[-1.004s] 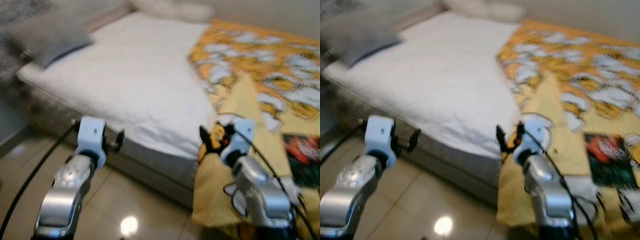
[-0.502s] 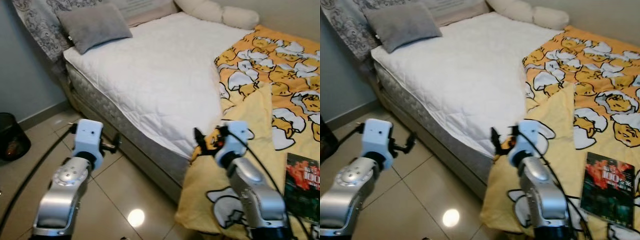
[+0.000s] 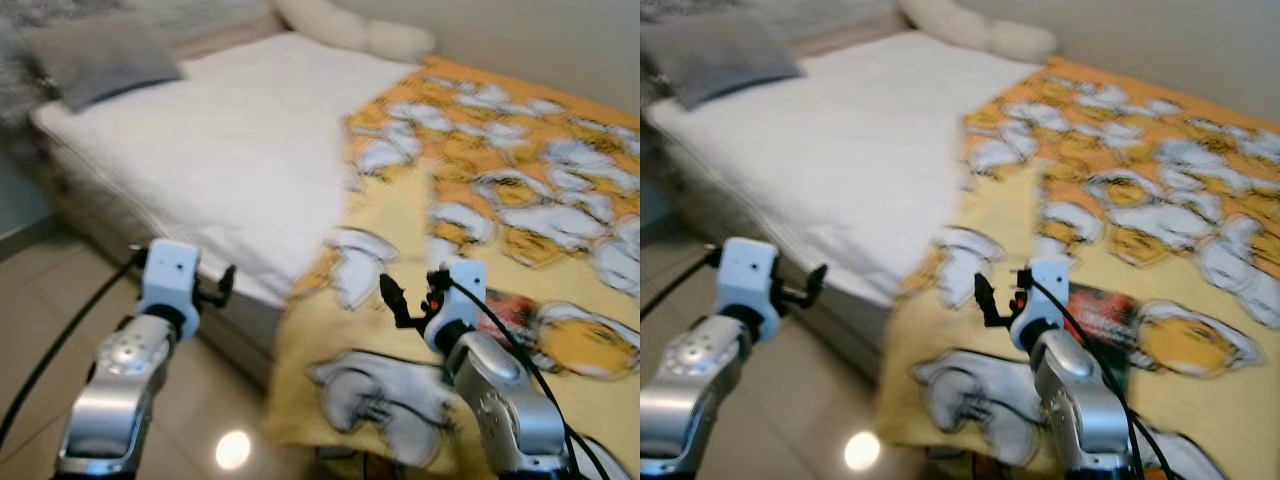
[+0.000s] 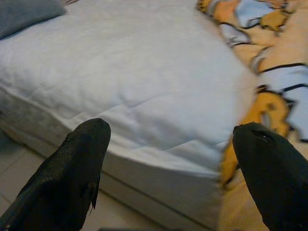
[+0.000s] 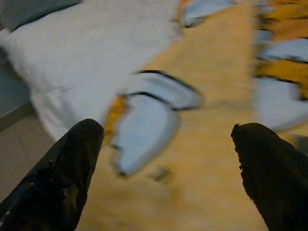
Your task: Clean up the room
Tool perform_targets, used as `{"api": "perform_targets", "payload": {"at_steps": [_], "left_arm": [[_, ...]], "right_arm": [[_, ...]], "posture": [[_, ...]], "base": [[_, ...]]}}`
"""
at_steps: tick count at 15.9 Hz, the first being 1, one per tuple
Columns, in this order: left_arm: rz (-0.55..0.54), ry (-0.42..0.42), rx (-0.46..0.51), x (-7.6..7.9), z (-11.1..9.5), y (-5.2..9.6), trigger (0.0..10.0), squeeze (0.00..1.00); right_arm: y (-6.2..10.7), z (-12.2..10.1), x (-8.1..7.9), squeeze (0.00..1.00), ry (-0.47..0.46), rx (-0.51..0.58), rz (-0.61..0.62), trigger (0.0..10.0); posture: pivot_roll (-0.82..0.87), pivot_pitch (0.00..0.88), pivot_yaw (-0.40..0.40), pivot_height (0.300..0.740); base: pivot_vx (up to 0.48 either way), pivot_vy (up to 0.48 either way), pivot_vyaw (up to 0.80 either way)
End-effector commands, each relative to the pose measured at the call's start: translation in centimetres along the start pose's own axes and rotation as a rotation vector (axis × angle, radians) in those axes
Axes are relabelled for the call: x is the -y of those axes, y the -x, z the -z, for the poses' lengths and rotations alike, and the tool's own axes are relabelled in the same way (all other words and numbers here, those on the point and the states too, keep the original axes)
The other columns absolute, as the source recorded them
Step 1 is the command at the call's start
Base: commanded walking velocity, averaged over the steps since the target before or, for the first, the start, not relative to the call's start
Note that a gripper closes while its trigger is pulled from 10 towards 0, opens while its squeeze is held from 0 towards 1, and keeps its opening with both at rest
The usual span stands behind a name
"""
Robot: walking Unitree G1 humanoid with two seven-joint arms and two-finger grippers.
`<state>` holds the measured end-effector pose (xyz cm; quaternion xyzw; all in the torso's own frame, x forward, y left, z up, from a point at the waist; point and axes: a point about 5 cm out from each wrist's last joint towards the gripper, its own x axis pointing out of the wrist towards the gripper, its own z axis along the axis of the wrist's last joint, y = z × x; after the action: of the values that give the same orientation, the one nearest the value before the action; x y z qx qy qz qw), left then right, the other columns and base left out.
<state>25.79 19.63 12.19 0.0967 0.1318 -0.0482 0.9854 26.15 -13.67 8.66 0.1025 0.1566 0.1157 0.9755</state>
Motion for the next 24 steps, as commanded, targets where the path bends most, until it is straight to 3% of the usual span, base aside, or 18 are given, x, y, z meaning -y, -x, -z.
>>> {"api": "perform_targets", "payload": {"at_steps": [1, 4, 10, 11, 12, 14, 17, 19, 20, 21, 22, 24], "left_arm": [[0.033, -0.001, 0.004, 0.8, -0.1, 0.0, 10.0, 1.0], [0.034, -0.005, -0.002, 0.7, 0.2, 0.2, 10.0, 1.0], [0.048, -0.027, -0.019, 1.0, 0.4, 0.2, 10.0, 1.0], [0.05, -0.035, -0.021, 1.0, 0.4, 0.3, 10.0, 1.0], [0.057, -0.039, -0.02, 1.2, 0.5, 0.3, 10.0, 1.0], [0.07, -0.042, -0.019, 1.3, 0.4, 0.3, 10.0, 1.0], [0.148, -0.055, -0.011, 2.2, 0.1, 0.4, 10.0, 1.0], [0.307, -0.073, 0.013, 3.4, -0.2, 0.8, 10.0, 1.0], [0.347, -0.074, 0.019, 3.7, -0.3, 0.9, 10.0, 1.0], [0.459, -0.045, -0.005, 4.5, -0.1, 1.2, 10.0, 1.0], [0.575, -0.085, -0.04, 5.1, 0.3, 1.5, 10.0, 1.0], [0.634, -0.084, -0.066, 5.3, 0.7, 1.8, 10.0, 1.0]], "right_arm": [[0.4, 0.0, 0.9, 0.0, 0.013, -0.007, 0.024, 10.0], [0.5, 0.2, 0.6, 0.0, 0.002, -0.014, 0.018, 10.0], [0.4, 0.4, 0.3, 0.0, -0.007, -0.032, -0.037, 10.0], [0.3, 0.5, 0.2, 0.06, -0.014, -0.037, -0.058, 10.0], [0.1, 0.5, 0.3, 1.0, -0.048, -0.028, -0.075, 10.0], [-0.5, 0.3, 0.4, 1.0, -0.1, -0.012, -0.103, 10.0], [-3.9, 0.8, 0.4, 1.0, -0.162, -0.084, -0.153, 10.0], [-6.2, 1.4, 1.0, 1.0, -0.148, -0.166, -0.104, 10.0], [-6.5, 1.5, 1.0, 1.0, -0.137, -0.179, -0.098, 10.0], [-7.0, 1.6, 1.4, 1.0, -0.13, -0.205, -0.063, 10.0], [-7.5, 1.7, 1.8, 1.0, -0.136, -0.226, -0.03, 10.0], [-7.8, 2.1, 2.1, 1.0, -0.14, -0.257, -0.003, 10.0]], "posture": [[-0.07, 0.0, 0.0, 0.74], [-0.07, 0.0, -0.004, 0.74], [-0.06, 0.0, 0.002, 0.74], [-0.06, 0.0, 0.004, 0.74], [-0.07, 0.0, 0.014, 0.74], [-0.07, 0.0, 0.022, 0.74], [-0.07, 0.0, 0.04, 0.74], [-0.07, 0.0, 0.044, 0.74], [-0.07, 0.0, 0.044, 0.74], [-0.07, 0.0, 0.037, 0.74], [-0.06, 0.0, 0.026, 0.74], [-0.06, 0.005, 0.015, 0.74]], "base": [[0.0, -0.382, -0.77], [0.0, -0.355, 0.0], [0.0, 0.0, 0.0], [0.0, 0.0, 0.0], [0.0, 0.0, 0.0], [0.0, 0.0, 0.0], [0.0, 0.0, 0.0], [0.0, 0.0, 0.0], [0.0, 0.0, 0.0], [0.0, 0.0, 0.0], [0.0, 0.0, 0.0], [0.0, 0.0, 0.0]]}}
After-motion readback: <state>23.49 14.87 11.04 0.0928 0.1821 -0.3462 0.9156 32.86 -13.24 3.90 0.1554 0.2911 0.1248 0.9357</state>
